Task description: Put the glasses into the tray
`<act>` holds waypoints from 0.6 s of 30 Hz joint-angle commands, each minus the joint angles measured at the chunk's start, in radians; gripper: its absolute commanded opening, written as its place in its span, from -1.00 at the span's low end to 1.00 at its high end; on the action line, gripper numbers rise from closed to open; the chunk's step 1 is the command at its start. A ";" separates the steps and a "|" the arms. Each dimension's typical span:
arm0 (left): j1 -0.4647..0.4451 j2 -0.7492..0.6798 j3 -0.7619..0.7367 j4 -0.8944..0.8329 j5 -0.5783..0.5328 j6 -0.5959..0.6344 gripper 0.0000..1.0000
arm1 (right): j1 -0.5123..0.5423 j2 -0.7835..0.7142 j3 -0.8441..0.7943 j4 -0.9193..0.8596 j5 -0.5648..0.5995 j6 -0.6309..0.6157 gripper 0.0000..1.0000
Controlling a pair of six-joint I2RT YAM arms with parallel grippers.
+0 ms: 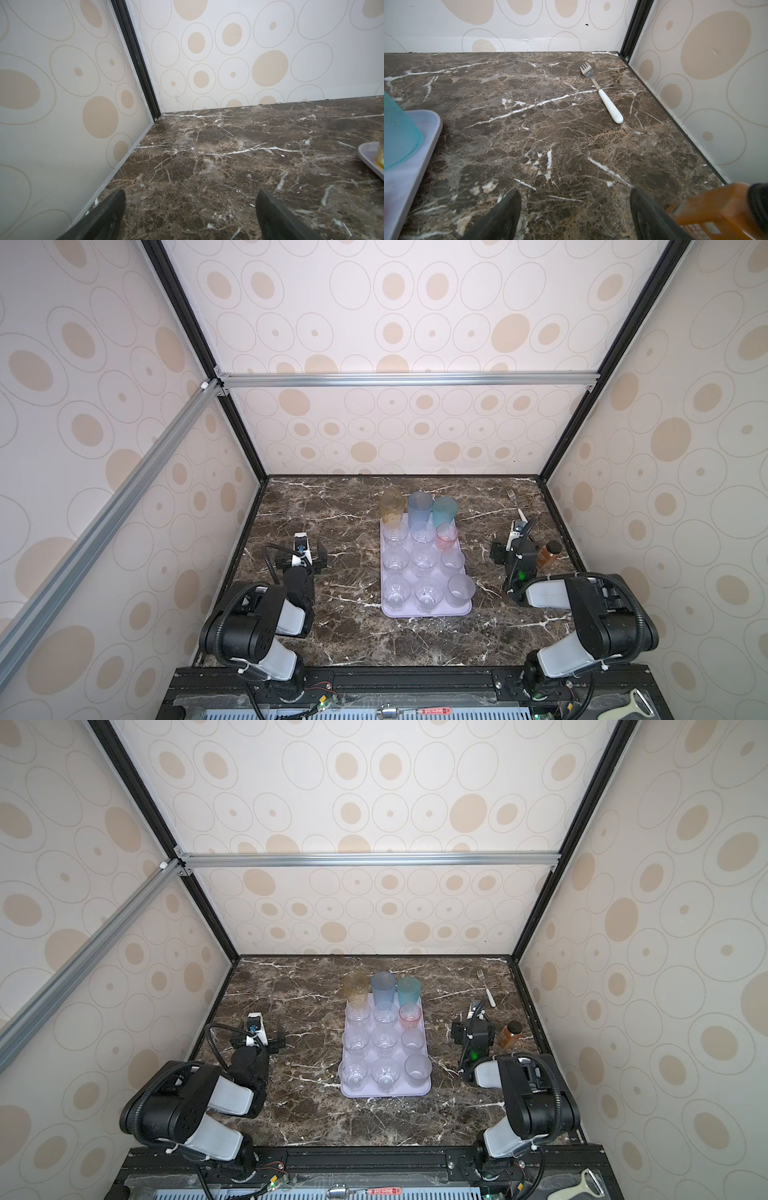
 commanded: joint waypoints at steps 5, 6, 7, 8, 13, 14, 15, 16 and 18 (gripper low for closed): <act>0.028 0.012 0.048 -0.016 0.082 -0.045 0.98 | -0.006 -0.003 -0.002 0.010 -0.004 -0.002 0.70; 0.034 0.013 0.053 -0.026 0.090 -0.052 0.98 | -0.004 -0.004 -0.002 0.010 -0.004 -0.001 0.70; 0.045 0.007 0.066 -0.064 0.102 -0.063 0.98 | -0.006 -0.003 -0.002 0.010 -0.005 -0.001 0.69; 0.058 0.008 0.083 -0.094 0.120 -0.075 0.98 | -0.005 -0.002 -0.002 0.010 -0.004 -0.002 0.70; 0.088 0.009 0.100 -0.130 0.164 -0.098 0.98 | -0.005 -0.002 -0.002 0.010 -0.005 -0.002 0.70; 0.089 0.010 0.100 -0.126 0.163 -0.098 0.98 | -0.006 -0.003 -0.001 0.010 -0.005 -0.003 0.69; 0.090 0.008 0.102 -0.131 0.165 -0.099 0.98 | -0.006 -0.004 -0.001 0.010 -0.004 -0.002 0.70; 0.090 0.010 0.100 -0.127 0.163 -0.097 0.98 | -0.005 -0.003 -0.002 0.010 -0.005 -0.002 0.69; 0.088 0.009 0.100 -0.127 0.164 -0.099 0.98 | -0.005 -0.003 -0.001 0.008 -0.004 -0.002 0.70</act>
